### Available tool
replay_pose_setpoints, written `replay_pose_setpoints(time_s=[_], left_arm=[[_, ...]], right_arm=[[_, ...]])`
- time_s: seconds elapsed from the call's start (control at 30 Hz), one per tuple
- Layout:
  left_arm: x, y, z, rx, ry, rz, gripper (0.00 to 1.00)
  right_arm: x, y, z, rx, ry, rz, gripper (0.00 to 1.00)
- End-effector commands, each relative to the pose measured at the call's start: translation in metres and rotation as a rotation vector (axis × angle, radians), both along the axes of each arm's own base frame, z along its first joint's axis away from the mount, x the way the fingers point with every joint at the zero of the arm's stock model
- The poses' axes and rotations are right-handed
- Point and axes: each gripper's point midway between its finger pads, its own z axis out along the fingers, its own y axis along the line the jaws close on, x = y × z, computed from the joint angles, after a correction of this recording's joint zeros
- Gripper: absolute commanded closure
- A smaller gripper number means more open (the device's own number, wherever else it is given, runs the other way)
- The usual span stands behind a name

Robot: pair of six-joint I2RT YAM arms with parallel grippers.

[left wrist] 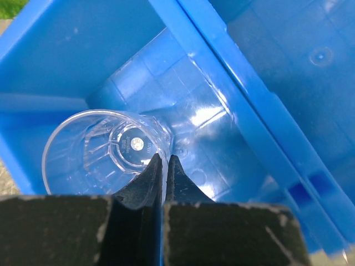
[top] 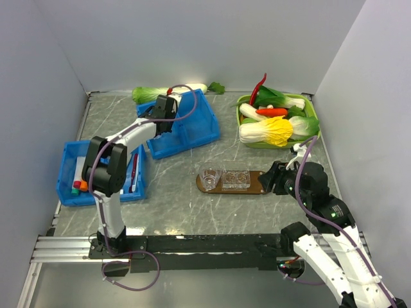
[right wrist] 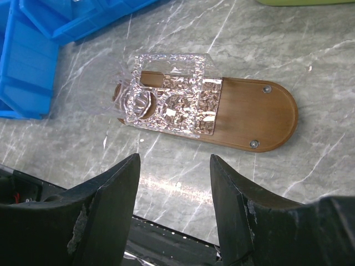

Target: Prepare toiletry sets of a toothbrush and toothpaste on the tray

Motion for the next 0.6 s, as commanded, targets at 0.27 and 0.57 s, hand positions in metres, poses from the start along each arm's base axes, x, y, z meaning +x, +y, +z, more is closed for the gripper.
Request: replay_pose_setpoints(time_s=[0.27,0.57], left_arm=[[-0.051,-0.031,0.143,-0.113,-0.288,-0.125,0.99],[-0.126,-0.089,0.202,-0.204,-0.379,-0.385,0.99]], right_arm=[[0.003,-0.009,0.019,-0.029,-0.038,-0.034,0.35],[0.015,-0.002,0.058,-0.048,-0.092,0.012,0.27]])
